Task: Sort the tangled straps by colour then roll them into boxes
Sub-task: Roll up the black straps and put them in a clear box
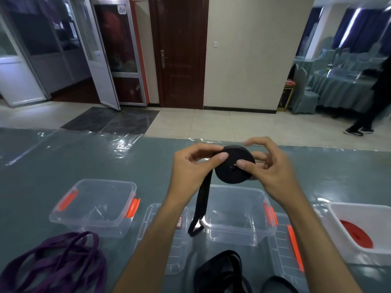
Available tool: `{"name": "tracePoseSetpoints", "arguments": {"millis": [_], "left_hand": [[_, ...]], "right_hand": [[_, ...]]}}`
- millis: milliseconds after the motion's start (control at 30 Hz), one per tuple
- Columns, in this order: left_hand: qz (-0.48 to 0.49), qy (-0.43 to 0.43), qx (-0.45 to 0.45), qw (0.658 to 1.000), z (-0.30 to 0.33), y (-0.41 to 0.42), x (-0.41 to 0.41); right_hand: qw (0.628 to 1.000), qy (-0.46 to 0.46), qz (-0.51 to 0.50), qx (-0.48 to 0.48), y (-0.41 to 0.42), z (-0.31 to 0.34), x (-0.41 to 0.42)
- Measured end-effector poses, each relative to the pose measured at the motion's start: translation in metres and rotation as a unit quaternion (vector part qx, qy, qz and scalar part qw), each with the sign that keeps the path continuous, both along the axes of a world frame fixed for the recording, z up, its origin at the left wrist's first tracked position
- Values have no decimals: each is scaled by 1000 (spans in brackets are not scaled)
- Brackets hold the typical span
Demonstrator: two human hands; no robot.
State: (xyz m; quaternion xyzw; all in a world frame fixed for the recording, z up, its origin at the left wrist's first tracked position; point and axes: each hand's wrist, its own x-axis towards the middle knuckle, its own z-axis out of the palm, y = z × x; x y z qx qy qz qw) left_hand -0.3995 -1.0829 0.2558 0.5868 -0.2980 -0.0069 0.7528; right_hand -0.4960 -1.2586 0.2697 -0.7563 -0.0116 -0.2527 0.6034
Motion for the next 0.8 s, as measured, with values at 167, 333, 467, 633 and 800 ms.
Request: {"name": "tracePoseSetpoints", "arguments": {"millis": [167,333,467,633,800], "left_hand": [[-104,-10,30,994,0,0,18],[-47,-29,29,998,-5,-9,25],[-51,-21,-13,998,-24,-19,24],[-54,-24,8,998,-33,-22,23],[-44,9,-1,999,-39,-17,16]], "right_hand": [[997,-60,-45,4,-7,2,9],[998,25,9,51,-8,-8,14],[999,-21,-8,39,-8,-10,15],[997,14,-45,55,-7,-29,16],[998,45,3,-50,-18,-27,12]]}}
